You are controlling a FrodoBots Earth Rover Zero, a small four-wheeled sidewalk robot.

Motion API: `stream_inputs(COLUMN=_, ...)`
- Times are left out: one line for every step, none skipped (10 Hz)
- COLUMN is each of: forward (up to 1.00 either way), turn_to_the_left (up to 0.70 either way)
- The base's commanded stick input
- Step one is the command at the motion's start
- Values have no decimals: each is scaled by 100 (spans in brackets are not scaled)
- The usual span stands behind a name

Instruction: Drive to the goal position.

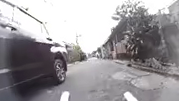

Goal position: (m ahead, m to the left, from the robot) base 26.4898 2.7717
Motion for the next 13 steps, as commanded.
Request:
stream_inputs(forward=85, turn_to_the_left=-34)
stream_inputs(forward=85, turn_to_the_left=-34)
stream_inputs(forward=85, turn_to_the_left=-20)
stream_inputs(forward=85, turn_to_the_left=0)
stream_inputs(forward=85, turn_to_the_left=0)
stream_inputs(forward=85, turn_to_the_left=0)
stream_inputs(forward=85, turn_to_the_left=0)
stream_inputs(forward=85, turn_to_the_left=0)
stream_inputs(forward=85, turn_to_the_left=0)
stream_inputs(forward=85, turn_to_the_left=0)
stream_inputs(forward=85, turn_to_the_left=0)
stream_inputs(forward=85, turn_to_the_left=0)
stream_inputs(forward=85, turn_to_the_left=0)
